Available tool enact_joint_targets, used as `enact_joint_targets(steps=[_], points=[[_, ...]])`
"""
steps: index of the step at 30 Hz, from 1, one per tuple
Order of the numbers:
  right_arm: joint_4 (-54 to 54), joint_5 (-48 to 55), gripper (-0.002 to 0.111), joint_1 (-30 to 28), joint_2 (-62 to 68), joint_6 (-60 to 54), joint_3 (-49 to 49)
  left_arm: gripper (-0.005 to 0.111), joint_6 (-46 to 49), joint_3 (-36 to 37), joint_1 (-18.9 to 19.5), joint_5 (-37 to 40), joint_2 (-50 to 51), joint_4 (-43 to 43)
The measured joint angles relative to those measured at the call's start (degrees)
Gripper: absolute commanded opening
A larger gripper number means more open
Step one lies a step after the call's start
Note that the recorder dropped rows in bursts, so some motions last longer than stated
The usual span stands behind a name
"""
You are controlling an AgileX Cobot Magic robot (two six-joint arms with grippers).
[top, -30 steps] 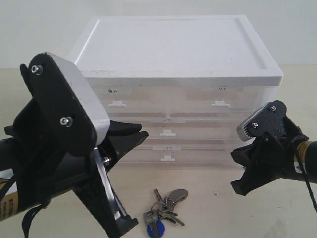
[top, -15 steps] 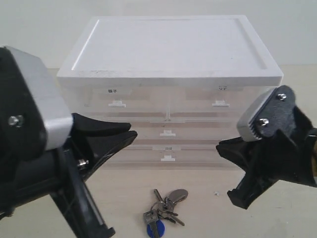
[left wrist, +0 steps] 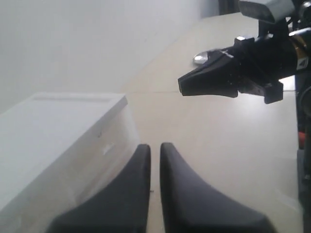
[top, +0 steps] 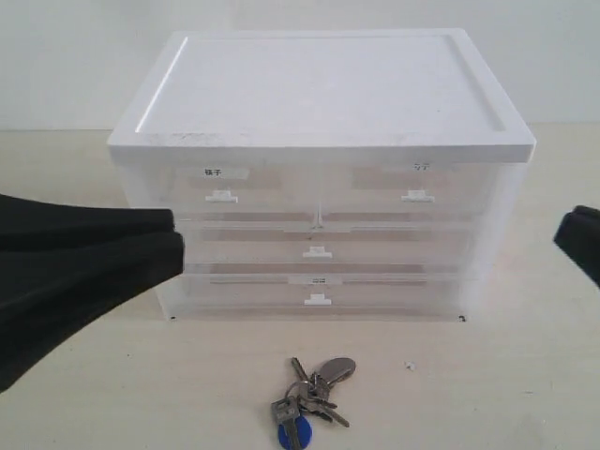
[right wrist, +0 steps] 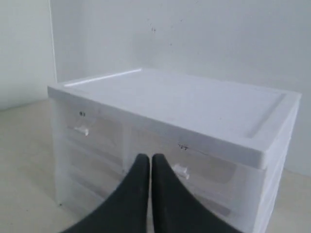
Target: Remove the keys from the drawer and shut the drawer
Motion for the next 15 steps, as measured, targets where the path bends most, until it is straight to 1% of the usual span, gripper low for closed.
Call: enact_joint_targets(steps=[8,11,15], points=[[0.58,11.94,0.000,0.00,-17.65,6.76,1.02,0.004,0.00,0.08,0.00,-8.58,-7.11,0.00],[0.68,13.13,0.000,0.00,-20.76,8.01,1.02,0.004,0.00,0.08,0.00,-11.58,-8.90,0.00],[0.82,13.70,0.000,0.00,-21.20,8.63,1.02,0.004,0.00,0.08,-0.05,-14.73,-10.49,0.00]])
